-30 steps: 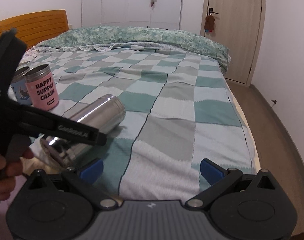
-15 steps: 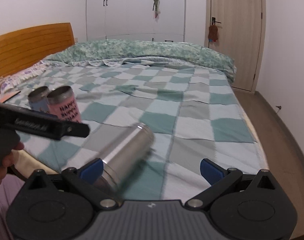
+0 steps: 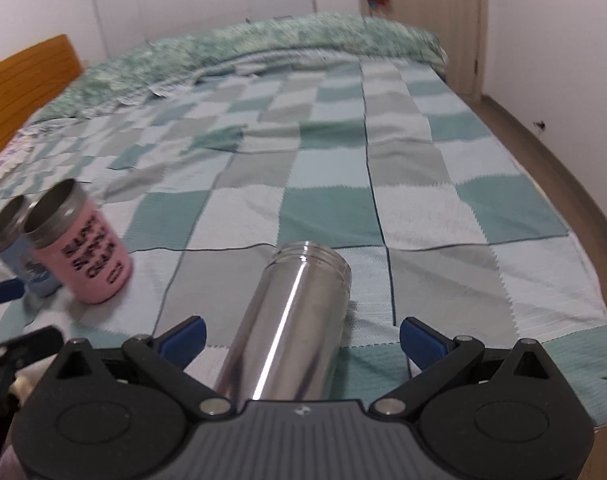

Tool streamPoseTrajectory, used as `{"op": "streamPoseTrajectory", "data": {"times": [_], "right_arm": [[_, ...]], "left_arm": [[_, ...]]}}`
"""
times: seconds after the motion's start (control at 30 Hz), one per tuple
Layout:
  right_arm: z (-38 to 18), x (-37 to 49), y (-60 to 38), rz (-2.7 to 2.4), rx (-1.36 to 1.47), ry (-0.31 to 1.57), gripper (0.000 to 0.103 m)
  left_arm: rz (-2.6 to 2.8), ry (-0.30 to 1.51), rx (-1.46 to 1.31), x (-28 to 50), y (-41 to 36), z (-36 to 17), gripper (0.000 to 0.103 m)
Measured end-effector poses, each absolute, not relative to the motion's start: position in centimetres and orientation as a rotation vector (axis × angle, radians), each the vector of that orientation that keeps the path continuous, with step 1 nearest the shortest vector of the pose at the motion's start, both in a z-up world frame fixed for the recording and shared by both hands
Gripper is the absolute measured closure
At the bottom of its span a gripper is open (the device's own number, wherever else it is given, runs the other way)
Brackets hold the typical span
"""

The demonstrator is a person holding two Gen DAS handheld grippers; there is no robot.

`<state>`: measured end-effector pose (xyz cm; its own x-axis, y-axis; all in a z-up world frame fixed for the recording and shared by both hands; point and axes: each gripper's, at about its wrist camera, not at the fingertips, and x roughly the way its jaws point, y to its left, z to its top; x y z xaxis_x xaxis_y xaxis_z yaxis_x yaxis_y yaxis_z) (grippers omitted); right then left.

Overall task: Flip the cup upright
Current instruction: 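Lift the silver tumbler with the right tool and rotate it upright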

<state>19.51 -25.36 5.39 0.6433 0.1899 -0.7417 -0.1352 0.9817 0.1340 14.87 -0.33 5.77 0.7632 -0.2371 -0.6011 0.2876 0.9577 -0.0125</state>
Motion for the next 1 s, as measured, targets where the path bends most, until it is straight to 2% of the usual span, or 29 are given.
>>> {"op": "streamPoseTrajectory", "data": {"times": [0.53,0.6,0.7,0.77,0.87,1.0], "right_arm": [[3.6,23.8,-24.1,0.151,0.084,0.998,0.000],[3.3,24.1,-24.2,0.153,0.098,1.017,0.004],[3.0,24.8,-24.2,0.185,0.142,1.057,0.017],[2.8,25.0,-24.3,0.201,0.165,1.085,0.038],[3.2,24.2,-24.6,0.232,0.186,1.045,0.039],[4.6,21.7,-24.7,0.286,0.170,0.888,0.039]], "left_arm": [[-0.327,0.615,0.071,16.5,1.0,3.8,0.000],[-0.325,0.617,0.069,16.6,1.0,3.7,0.000],[-0.322,0.621,0.065,16.6,1.0,3.5,0.000],[-0.324,0.619,0.061,16.5,1.0,3.6,0.000],[-0.325,0.612,0.058,16.2,1.1,3.7,0.000],[-0.324,0.601,0.050,15.8,1.3,4.1,0.000]]}}
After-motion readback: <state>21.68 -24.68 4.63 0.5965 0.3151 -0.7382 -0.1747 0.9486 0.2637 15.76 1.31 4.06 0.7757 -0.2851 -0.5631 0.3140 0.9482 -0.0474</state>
